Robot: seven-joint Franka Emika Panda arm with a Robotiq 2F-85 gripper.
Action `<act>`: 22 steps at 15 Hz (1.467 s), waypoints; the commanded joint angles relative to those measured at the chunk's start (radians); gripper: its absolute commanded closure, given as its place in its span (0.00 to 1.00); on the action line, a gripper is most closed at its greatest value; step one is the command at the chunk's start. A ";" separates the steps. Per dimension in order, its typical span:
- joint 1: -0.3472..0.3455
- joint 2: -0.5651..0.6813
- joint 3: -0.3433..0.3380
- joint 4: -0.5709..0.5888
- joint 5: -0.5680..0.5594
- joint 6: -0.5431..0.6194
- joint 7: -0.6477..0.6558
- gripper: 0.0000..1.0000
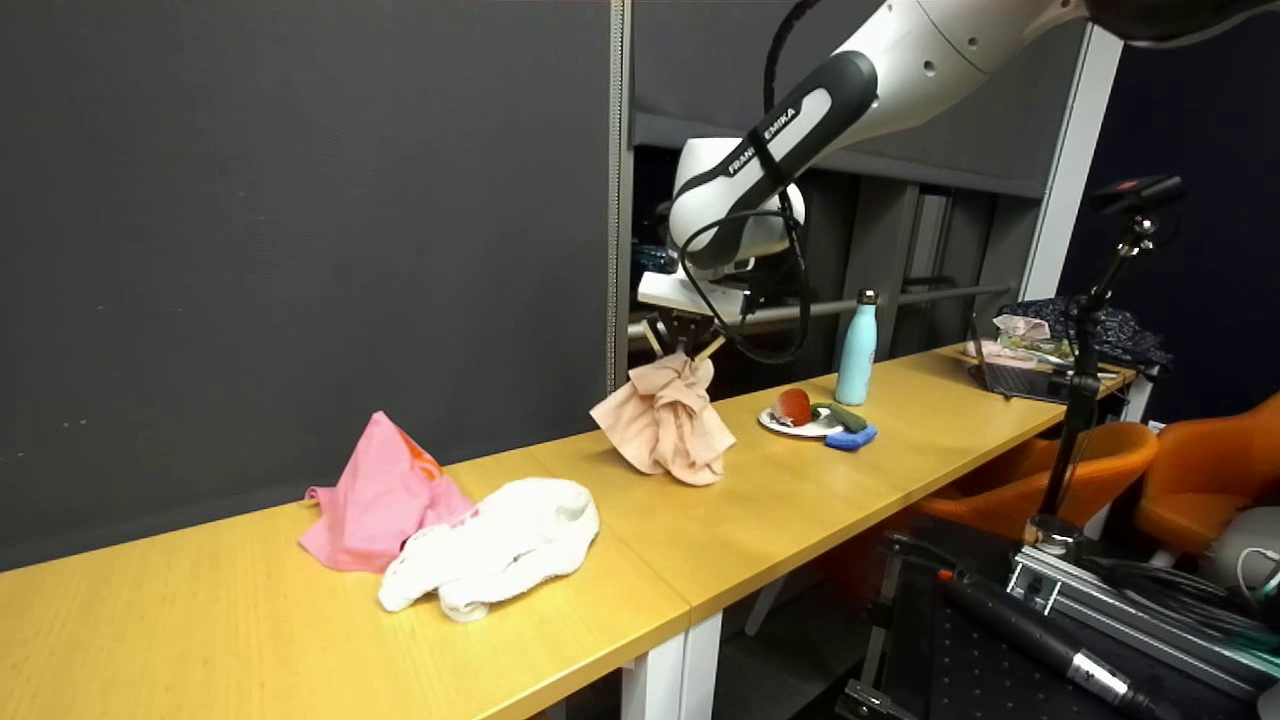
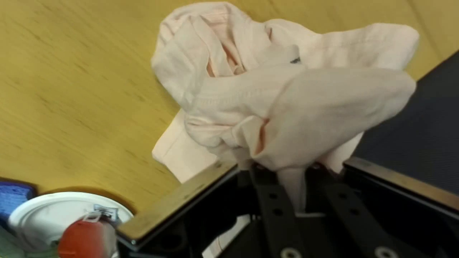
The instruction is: Fold the light pink shirt on the right and then move it to the left
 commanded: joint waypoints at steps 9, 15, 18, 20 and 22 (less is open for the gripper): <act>0.031 -0.112 0.230 0.024 0.035 0.128 -0.177 0.96; 0.022 -0.035 0.357 0.024 0.151 0.233 -0.376 0.96; 0.013 0.025 0.392 0.027 0.219 0.266 -0.483 0.96; 0.013 0.071 0.398 0.036 0.243 0.279 -0.529 0.96; 0.004 0.101 0.411 0.041 0.262 0.280 -0.569 0.96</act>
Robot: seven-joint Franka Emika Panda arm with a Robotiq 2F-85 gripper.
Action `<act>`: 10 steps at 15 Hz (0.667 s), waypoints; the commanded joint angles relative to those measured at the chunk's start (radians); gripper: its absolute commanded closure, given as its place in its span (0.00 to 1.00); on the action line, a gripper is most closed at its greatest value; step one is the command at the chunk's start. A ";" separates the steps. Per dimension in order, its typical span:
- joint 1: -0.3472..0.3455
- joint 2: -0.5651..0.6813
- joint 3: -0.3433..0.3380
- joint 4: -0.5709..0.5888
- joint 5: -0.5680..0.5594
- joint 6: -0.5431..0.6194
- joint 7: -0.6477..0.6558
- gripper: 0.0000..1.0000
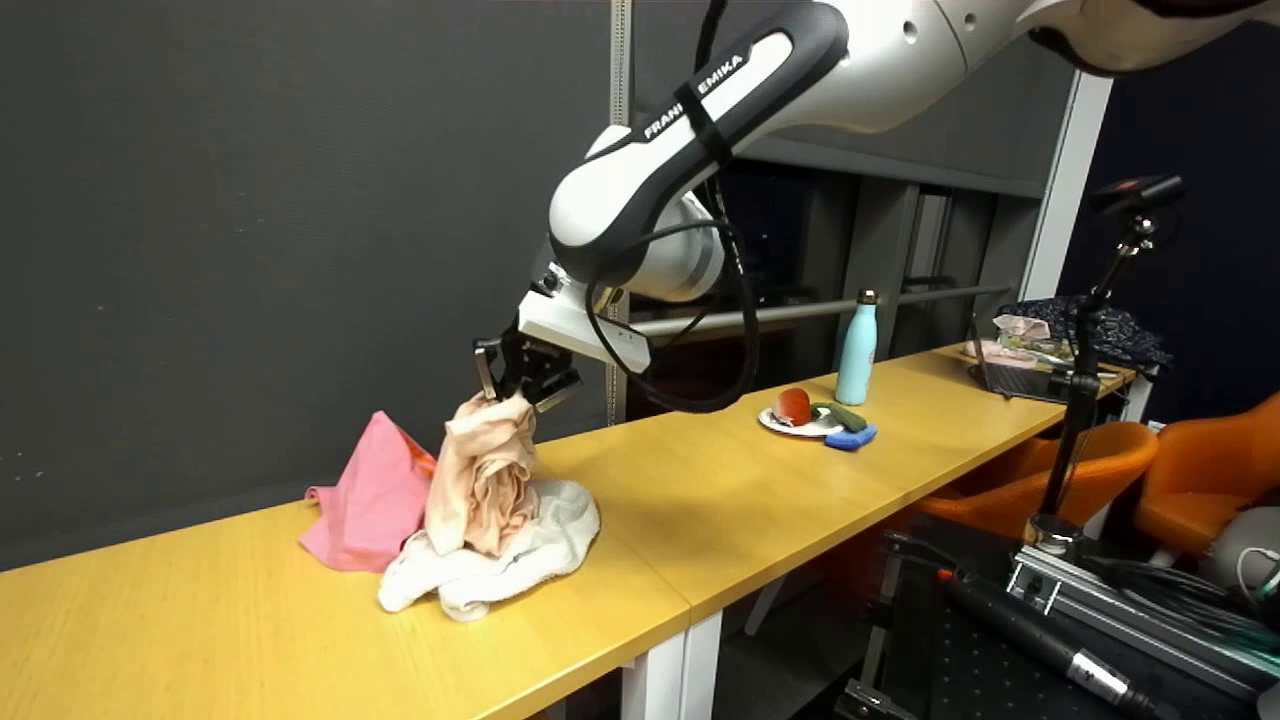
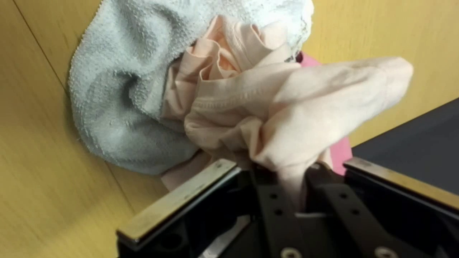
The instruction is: Fold the light pink shirt on the right and then move it to the left
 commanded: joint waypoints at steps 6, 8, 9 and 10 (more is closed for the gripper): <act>-0.045 0.074 0.051 0.030 0.070 0.014 -0.132 0.60; -0.054 0.064 0.056 0.025 0.075 0.007 -0.143 0.46; -0.056 0.057 0.055 0.022 0.077 0.001 -0.140 0.40; -0.062 0.042 0.056 0.015 0.081 -0.013 -0.140 0.32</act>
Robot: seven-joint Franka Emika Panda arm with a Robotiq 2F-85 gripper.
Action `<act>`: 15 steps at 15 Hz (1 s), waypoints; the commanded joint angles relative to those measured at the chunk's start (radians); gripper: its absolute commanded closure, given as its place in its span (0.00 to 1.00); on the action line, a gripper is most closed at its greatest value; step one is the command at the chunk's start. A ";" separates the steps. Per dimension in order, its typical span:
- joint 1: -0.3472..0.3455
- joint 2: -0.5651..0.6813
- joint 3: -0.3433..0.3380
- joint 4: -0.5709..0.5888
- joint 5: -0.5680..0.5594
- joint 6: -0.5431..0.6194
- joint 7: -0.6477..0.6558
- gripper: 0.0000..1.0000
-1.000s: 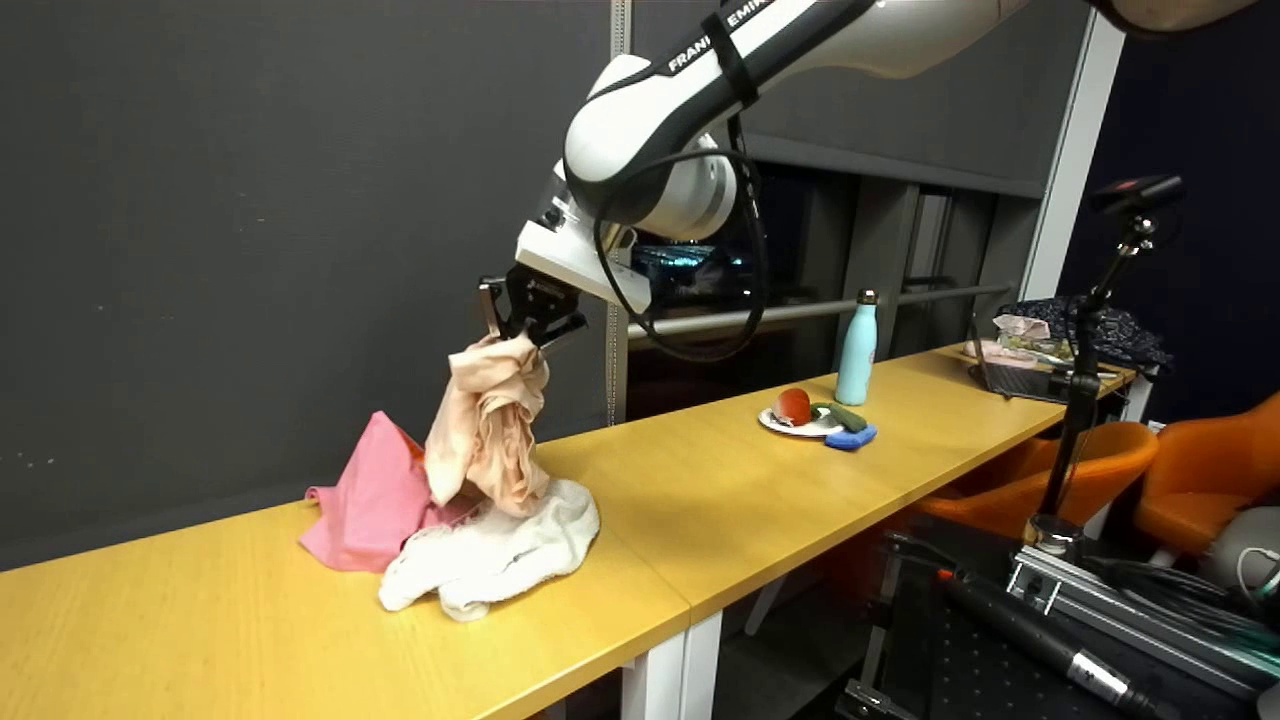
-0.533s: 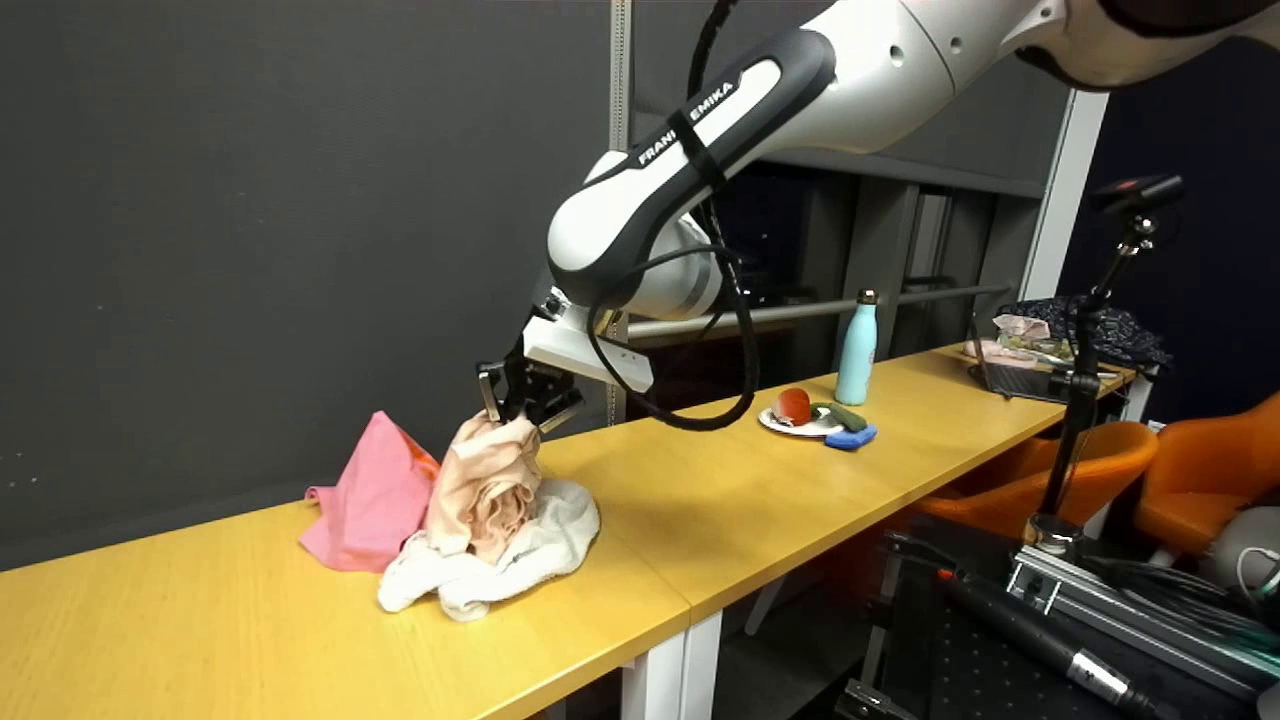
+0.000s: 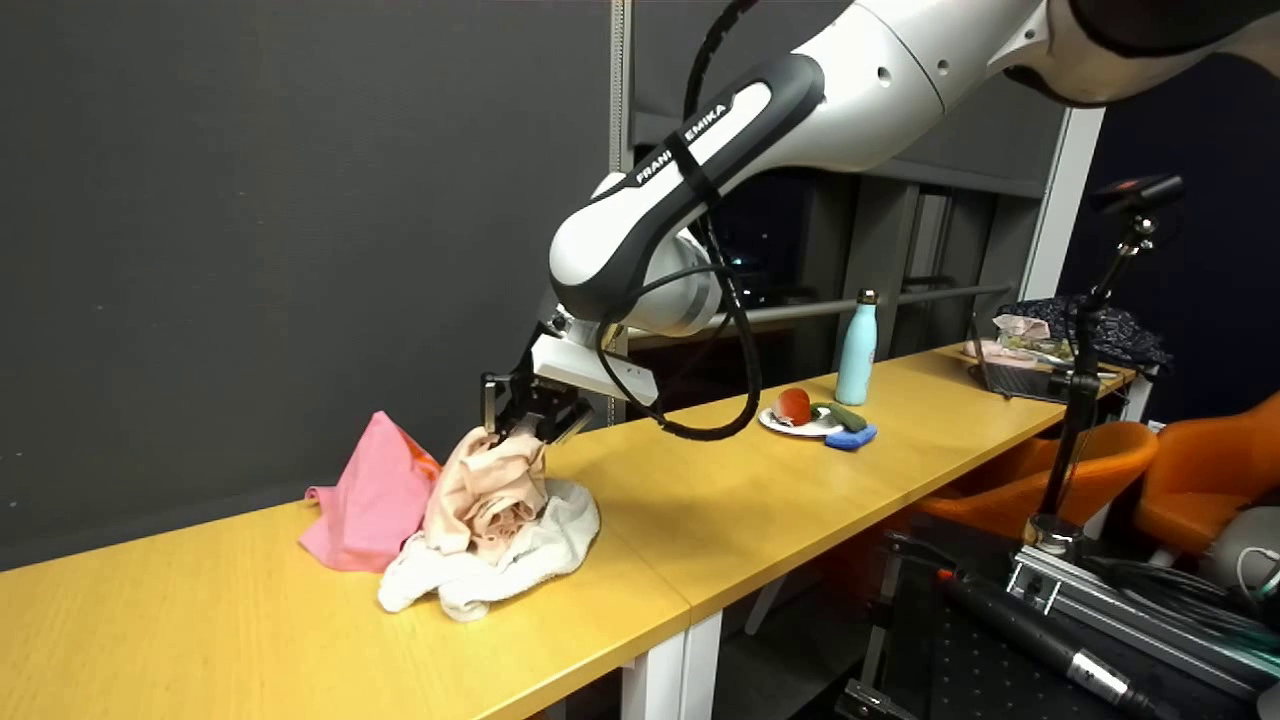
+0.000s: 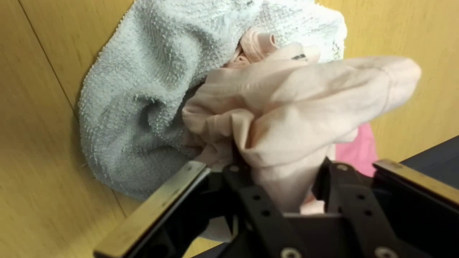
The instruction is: Fold the light pink shirt on the right and then move it to the left
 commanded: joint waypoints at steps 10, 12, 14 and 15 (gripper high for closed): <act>-0.130 -0.280 -0.062 -0.120 0.105 -0.360 0.033 0.00; -0.142 -0.335 -0.112 -0.165 0.083 -0.496 0.059 0.00; -0.147 -0.371 -0.161 -0.214 0.063 -0.574 0.065 0.00; -0.148 -0.380 -0.182 -0.237 0.055 -0.588 0.062 0.00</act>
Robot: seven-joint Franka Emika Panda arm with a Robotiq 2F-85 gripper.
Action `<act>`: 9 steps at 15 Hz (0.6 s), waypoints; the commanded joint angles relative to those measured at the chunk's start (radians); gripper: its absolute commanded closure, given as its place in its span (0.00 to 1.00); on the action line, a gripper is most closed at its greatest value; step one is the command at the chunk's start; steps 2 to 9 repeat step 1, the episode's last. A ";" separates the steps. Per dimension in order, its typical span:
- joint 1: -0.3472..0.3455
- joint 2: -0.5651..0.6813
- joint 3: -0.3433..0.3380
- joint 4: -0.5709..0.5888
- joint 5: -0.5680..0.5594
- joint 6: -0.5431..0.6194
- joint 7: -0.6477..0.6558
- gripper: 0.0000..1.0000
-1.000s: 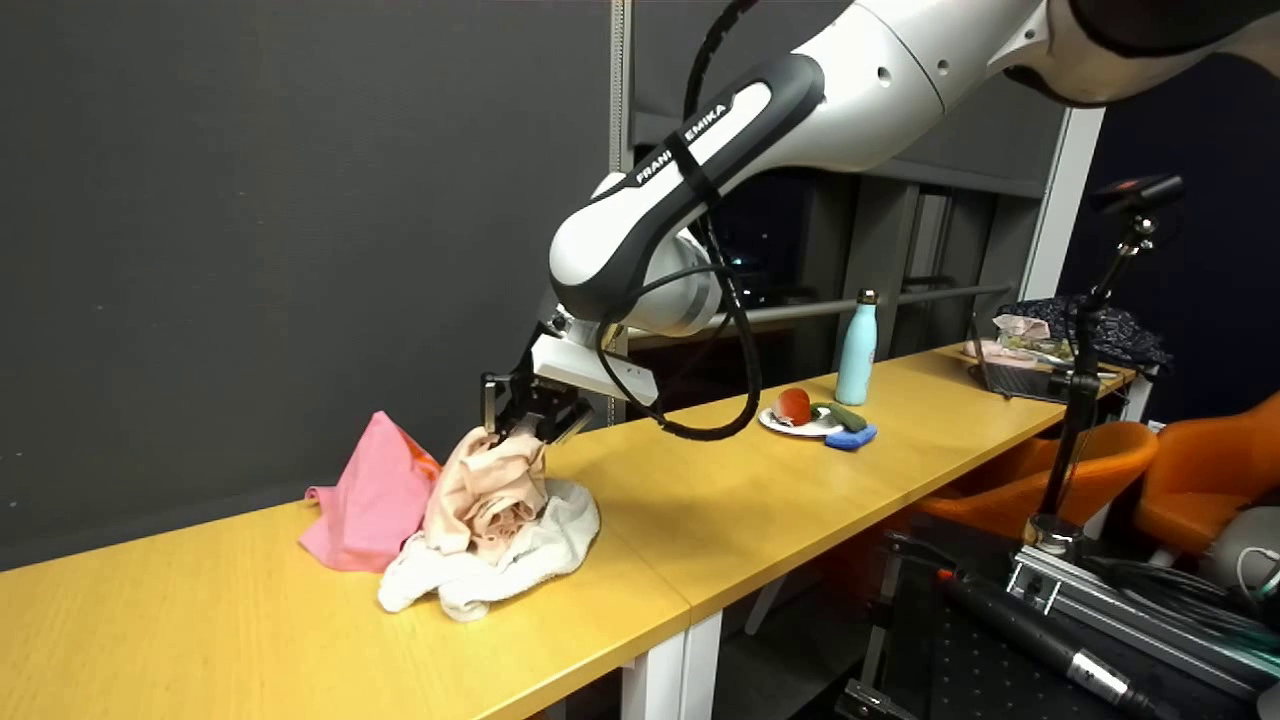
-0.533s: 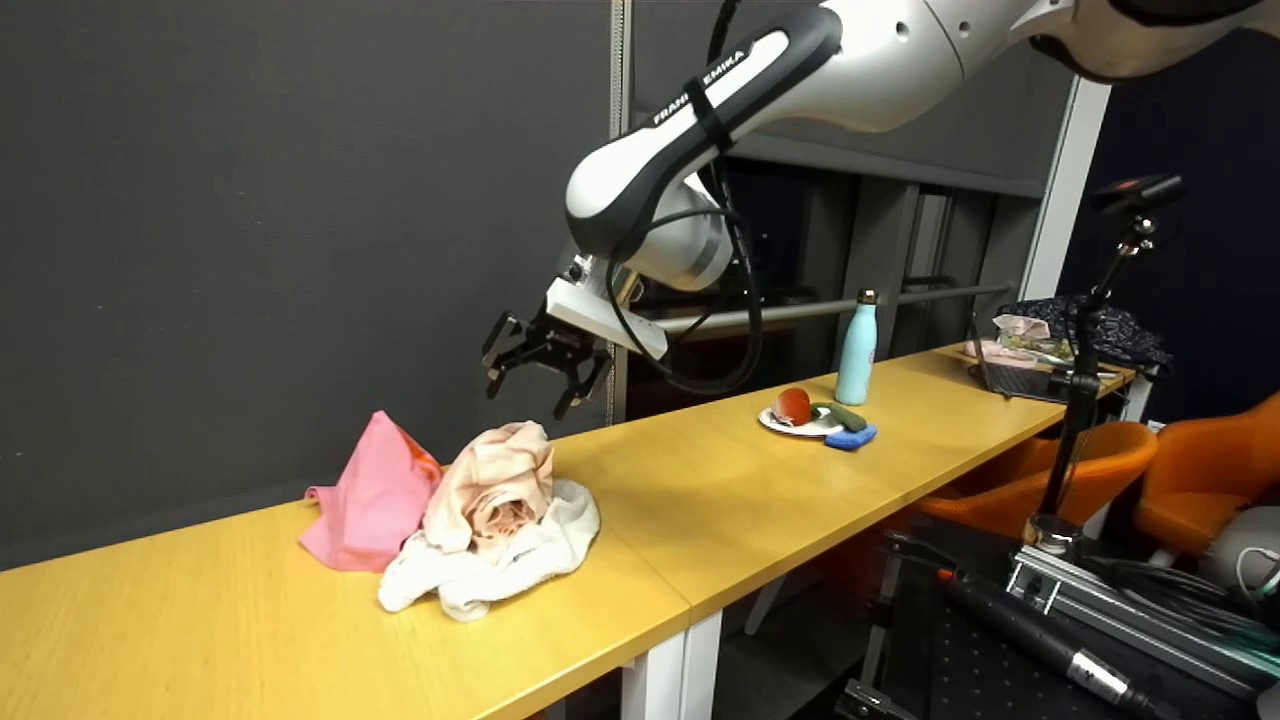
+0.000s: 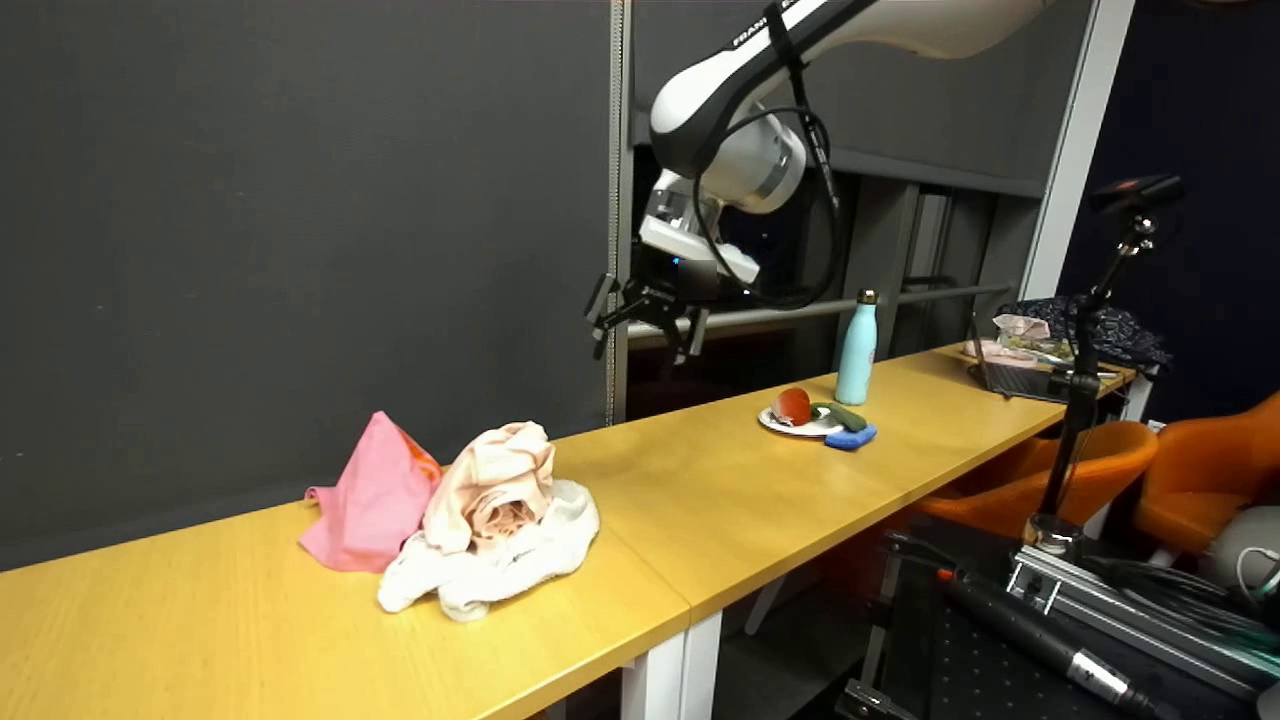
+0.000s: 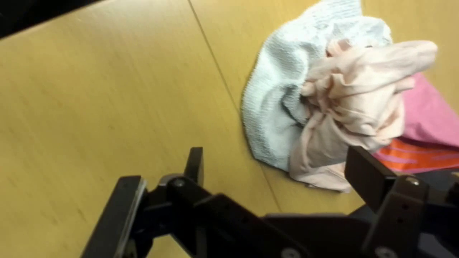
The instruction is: Fold the light pink shirt on the right and then move it to the left
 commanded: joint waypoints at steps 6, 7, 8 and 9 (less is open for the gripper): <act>-0.007 -0.073 -0.059 -0.109 -0.022 -0.069 0.007 0.00; -0.007 -0.073 -0.059 -0.109 -0.022 -0.069 0.007 0.00; -0.007 -0.073 -0.059 -0.109 -0.022 -0.069 0.007 0.00; -0.007 -0.073 -0.059 -0.109 -0.022 -0.069 0.007 0.00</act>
